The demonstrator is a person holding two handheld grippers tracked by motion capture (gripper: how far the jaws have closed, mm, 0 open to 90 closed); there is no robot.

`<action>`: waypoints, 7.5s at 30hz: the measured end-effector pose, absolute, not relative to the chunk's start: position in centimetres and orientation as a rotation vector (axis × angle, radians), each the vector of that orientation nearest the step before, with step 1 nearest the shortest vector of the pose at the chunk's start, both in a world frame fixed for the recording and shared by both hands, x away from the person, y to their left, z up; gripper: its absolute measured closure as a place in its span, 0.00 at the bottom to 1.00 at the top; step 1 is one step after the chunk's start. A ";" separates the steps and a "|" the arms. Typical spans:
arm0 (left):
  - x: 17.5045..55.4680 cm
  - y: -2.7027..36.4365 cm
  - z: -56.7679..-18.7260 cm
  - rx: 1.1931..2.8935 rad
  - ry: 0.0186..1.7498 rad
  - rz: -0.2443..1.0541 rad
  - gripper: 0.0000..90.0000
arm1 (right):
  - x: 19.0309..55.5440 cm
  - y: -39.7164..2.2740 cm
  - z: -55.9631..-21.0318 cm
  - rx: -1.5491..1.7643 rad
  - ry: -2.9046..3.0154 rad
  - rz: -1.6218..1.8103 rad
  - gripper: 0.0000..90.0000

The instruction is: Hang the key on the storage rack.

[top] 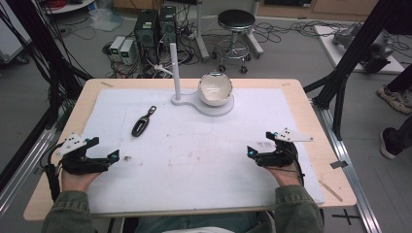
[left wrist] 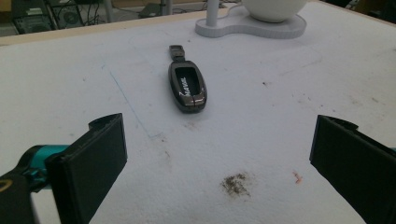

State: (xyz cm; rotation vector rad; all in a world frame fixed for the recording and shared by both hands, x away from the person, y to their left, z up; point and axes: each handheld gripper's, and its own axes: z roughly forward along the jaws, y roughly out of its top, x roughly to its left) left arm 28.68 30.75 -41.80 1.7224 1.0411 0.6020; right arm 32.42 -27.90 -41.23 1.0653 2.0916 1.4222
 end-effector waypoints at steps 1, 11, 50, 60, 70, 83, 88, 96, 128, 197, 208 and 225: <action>28.7 30.8 -41.8 1.725 1.041 0.604 0.05 | 32.4 -27.9 -41.2 1.066 2.092 1.422 0.01; 28.7 30.8 -41.8 1.721 1.041 0.606 0.05 | 32.4 -27.9 -41.3 1.068 2.098 1.429 0.01; 30.4 29.5 -41.4 1.838 1.128 0.519 0.05 | 32.8 -27.5 -41.7 1.101 2.129 1.412 0.01; 32.4 27.8 -39.5 1.894 1.088 0.516 0.05 | 32.9 -27.7 -41.7 1.124 2.127 1.401 0.01; 35.0 27.2 -37.9 1.884 1.120 0.498 0.05 | 32.8 -27.8 -41.6 1.135 2.122 1.400 0.01; 39.0 25.4 -36.8 2.017 1.141 0.428 0.05 | 32.8 -28.0 -41.5 1.142 2.092 1.394 0.01; 40.8 24.5 -36.5 2.106 1.135 0.429 0.05 | 32.8 -28.0 -41.5 1.132 2.099 1.380 0.01; 43.8 22.8 -35.6 2.211 1.174 0.412 0.05 | 32.7 -28.0 -41.5 1.138 2.095 1.355 0.01; 53.1 19.4 -37.4 2.481 1.378 0.165 0.14 | 32.6 -28.5 -41.9 1.139 2.118 1.357 0.01; 52.0 20.1 -40.3 2.470 1.357 0.268 0.91 | 32.4 -28.6 -42.1 1.148 2.116 1.332 0.01; 50.1 21.0 -36.3 2.345 1.220 0.266 0.91 | 32.5 -28.5 -42.1 1.152 2.112 1.343 0.01; 47.2 22.7 -31.5 2.198 1.133 0.304 0.91 | 32.4 -28.6 -41.9 1.153 2.101 1.370 0.01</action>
